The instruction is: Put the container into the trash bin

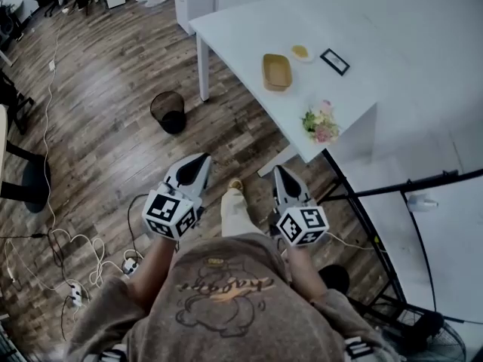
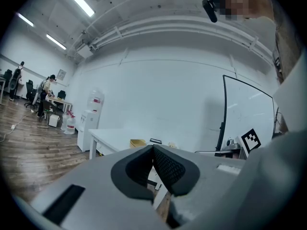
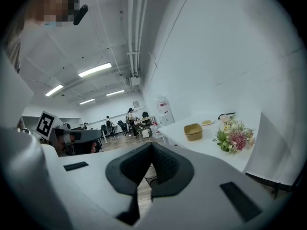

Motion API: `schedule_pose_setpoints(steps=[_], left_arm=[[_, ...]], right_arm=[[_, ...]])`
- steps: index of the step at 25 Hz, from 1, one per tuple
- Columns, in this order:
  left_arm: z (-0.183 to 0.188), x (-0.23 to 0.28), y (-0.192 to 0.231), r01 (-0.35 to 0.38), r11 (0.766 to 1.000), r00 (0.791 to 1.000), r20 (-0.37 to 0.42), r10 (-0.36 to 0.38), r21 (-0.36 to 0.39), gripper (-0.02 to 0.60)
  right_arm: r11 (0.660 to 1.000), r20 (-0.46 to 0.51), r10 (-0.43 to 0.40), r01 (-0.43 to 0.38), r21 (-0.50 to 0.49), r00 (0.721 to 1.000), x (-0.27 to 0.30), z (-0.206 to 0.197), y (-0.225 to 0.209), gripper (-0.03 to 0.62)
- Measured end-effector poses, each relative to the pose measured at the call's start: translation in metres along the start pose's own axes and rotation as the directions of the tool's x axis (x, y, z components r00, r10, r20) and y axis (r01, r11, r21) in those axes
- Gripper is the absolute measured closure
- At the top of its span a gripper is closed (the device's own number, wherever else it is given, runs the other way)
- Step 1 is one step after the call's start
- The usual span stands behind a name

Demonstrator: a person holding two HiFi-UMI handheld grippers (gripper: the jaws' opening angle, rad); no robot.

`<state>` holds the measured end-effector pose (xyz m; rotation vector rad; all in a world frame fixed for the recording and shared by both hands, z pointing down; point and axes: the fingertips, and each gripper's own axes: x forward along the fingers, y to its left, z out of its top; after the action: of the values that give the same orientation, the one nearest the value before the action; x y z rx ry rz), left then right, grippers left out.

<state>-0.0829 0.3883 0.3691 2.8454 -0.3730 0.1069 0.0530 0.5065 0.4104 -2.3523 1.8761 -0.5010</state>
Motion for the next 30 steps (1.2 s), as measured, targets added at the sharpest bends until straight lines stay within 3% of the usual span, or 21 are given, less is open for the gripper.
schedule_pose_setpoints(steps=[18,30], left_arm=[[0.063,0.161,0.08,0.0,1.0,1.0,-0.019,-0.001,-0.03,0.578],[0.08,0.255,0.119,-0.024,0.999,0.999,-0.039,0.023,-0.049,0.578]], right_arm=[[1.0,-0.029,0.008,-0.007,0.011,1.0,0.149,0.082,-0.085,0.592],[0.999,-0.041,0.028,-0.027,0.023,0.999,0.225,0.115,-0.146,0.592]])
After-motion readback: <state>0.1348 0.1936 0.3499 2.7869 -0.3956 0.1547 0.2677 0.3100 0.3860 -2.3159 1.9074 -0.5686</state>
